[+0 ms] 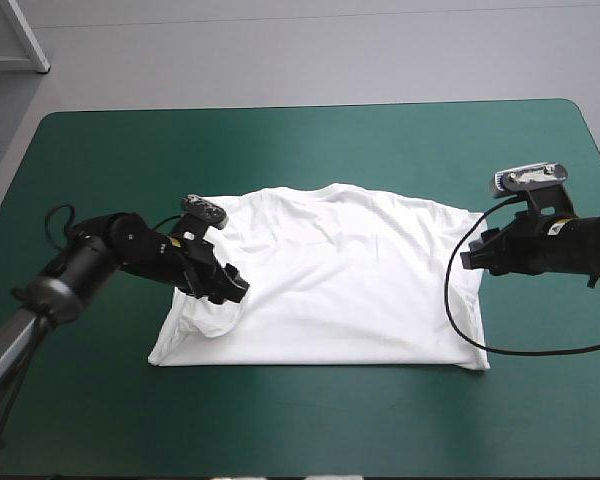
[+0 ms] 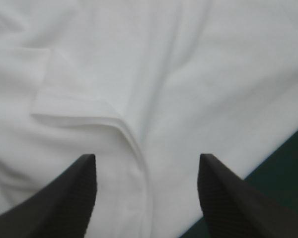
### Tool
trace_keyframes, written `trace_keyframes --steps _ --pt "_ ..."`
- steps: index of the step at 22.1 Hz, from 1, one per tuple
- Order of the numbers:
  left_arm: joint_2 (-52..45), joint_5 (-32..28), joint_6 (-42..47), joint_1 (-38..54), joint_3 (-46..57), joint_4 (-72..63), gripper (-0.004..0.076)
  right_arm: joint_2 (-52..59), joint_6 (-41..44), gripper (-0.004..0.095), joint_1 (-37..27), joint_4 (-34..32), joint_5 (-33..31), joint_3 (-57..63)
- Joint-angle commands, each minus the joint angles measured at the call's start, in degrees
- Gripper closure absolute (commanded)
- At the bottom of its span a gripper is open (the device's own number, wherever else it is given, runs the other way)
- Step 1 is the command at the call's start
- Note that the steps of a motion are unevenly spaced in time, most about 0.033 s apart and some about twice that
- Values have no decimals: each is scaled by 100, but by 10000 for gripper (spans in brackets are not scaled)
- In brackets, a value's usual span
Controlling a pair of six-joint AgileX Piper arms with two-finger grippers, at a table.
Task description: Fold the cloth
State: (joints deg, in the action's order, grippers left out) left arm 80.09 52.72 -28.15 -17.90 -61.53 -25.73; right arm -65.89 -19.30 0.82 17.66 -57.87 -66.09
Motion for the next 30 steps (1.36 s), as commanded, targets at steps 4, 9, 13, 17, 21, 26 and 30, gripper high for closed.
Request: trace_keyframes --steps 4,9,13,17,21,26,30 --pt "-1418 509 1760 -11 78 2034 304 801 360 463 -33 -118 -80 727" --pt "-1933 441 2593 -11 931 2660 304 1476 528 463 -33 -154 218 1706" --pt "-1920 128 3019 -11 1426 2963 304 1568 578 463 -33 -186 293 2207" --pt "-1821 -373 3250 -11 1910 3044 304 1568 578 463 -33 -215 712 2509" --pt "-1580 -323 3118 -11 2172 2979 304 1568 578 463 -33 -331 747 2509" --pt "-1098 -458 2942 -11 2201 2930 304 1568 578 463 -33 -339 859 2509" --pt "-655 -316 2705 -11 2201 2738 534 1546 578 463 -33 -339 849 2524"
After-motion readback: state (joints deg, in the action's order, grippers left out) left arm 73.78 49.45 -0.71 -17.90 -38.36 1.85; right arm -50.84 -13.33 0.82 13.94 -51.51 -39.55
